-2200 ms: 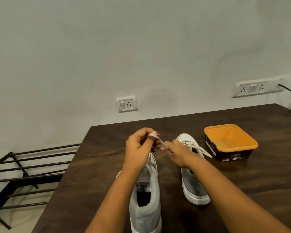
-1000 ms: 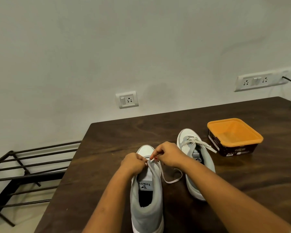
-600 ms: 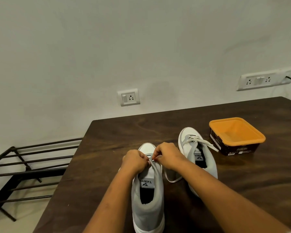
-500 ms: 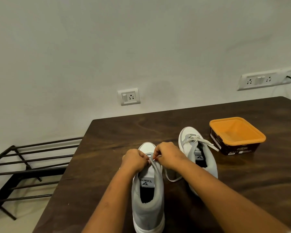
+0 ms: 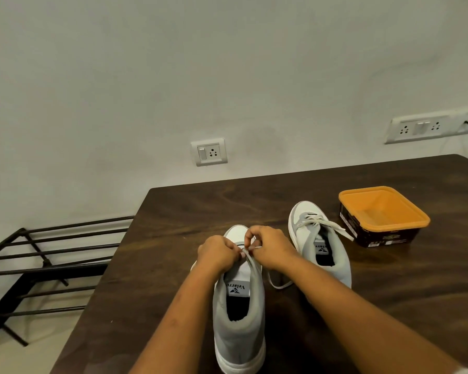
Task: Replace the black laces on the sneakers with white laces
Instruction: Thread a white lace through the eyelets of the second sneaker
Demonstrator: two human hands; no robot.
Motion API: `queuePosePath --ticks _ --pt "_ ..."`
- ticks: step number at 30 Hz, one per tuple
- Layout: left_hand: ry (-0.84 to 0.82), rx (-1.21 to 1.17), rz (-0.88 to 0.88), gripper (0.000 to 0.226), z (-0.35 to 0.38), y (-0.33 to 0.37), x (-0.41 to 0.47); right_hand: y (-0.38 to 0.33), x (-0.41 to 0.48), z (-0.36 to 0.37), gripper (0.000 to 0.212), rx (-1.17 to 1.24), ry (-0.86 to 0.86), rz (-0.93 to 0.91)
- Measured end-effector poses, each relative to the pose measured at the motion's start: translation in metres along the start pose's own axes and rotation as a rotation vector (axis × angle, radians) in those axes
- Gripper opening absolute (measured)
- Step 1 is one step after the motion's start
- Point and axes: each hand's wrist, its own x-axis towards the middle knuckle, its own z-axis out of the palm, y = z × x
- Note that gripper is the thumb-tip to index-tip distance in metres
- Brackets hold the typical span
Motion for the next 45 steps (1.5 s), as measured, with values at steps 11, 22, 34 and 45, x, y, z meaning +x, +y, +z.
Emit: queuePosePath --ticks 11,22,34,45 --pt "-0.025 0.030 0.042 0.008 0.000 -0.001 0.000 -0.004 -0.001 -0.004 0.021 -0.283 0.003 -0.134" --pt "0.092 0.124 0.096 0.045 0.012 -0.003 0.004 0.002 0.000 -0.005 0.037 -0.314 -0.105 -0.209" --pt "0.192 0.086 0.101 0.024 0.013 0.001 0.006 0.000 0.001 -0.002 0.029 -0.244 -0.075 -0.209" --pt "0.196 -1.112 -0.097 0.022 -0.016 0.034 -0.018 0.007 0.004 -0.001 0.020 -0.144 -0.082 -0.139"
